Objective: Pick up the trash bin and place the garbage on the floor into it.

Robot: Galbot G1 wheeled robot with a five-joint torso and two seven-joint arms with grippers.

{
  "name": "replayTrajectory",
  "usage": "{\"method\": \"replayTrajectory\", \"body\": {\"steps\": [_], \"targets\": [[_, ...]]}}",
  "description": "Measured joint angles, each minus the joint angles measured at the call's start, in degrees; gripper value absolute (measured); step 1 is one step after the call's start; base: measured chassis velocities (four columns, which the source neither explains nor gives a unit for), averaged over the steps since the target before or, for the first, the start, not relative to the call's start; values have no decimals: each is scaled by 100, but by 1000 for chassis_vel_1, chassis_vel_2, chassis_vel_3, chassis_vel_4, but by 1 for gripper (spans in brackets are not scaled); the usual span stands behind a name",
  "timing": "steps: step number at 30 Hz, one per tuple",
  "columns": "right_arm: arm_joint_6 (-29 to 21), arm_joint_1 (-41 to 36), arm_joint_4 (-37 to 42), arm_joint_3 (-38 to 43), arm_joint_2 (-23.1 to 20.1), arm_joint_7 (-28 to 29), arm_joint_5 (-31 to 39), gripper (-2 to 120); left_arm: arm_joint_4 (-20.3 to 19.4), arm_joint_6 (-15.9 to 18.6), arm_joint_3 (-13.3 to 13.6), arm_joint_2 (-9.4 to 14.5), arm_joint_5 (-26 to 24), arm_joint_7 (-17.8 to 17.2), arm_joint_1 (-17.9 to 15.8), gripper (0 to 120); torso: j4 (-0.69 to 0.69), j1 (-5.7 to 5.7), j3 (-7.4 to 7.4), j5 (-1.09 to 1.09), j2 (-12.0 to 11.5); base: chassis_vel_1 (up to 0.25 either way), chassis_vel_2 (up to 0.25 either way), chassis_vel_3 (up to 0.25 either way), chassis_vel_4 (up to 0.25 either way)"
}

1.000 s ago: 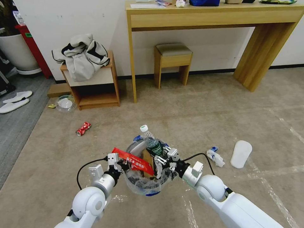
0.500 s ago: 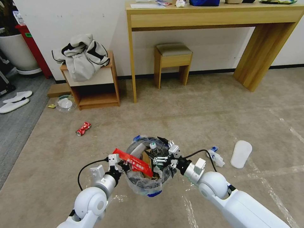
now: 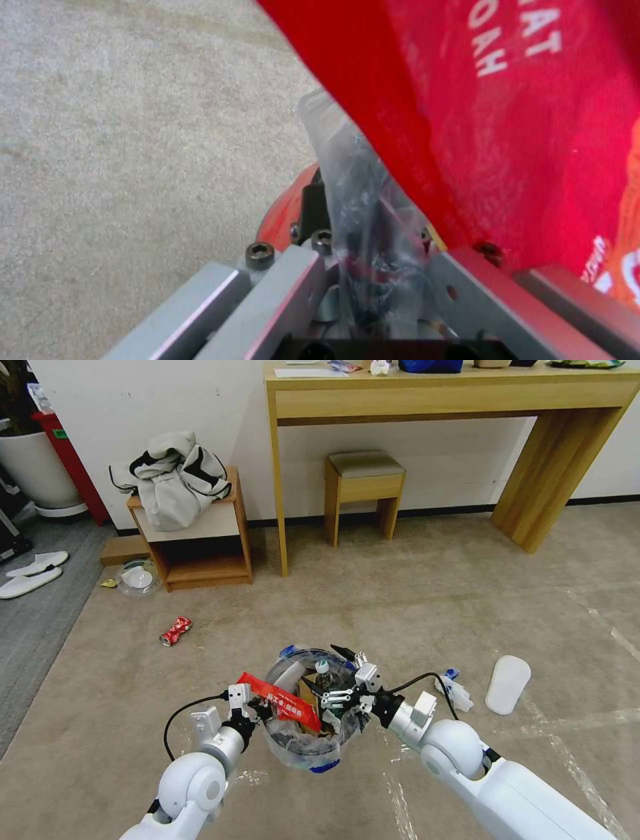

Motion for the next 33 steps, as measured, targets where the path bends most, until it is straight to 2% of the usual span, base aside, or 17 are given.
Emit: {"method": "replayTrajectory", "body": {"steps": [20,26,33], "targets": [[-53,178,354,100,-141,-33,312,100,195,-9,-7,30,27,5,-86,1,0,0,0,0,0,0,0,0,0],[-53,75,521,402,-168,-16,368,100,202,-14,-31,47,35,11,-86,1,0,0,0,0,0,0,0,0,0],[-52,-358,818,1180,-271,3,367,100,175,-14,-45,98,16,1,-94,1,0,0,0,0,0,0,0,0,0]]}}
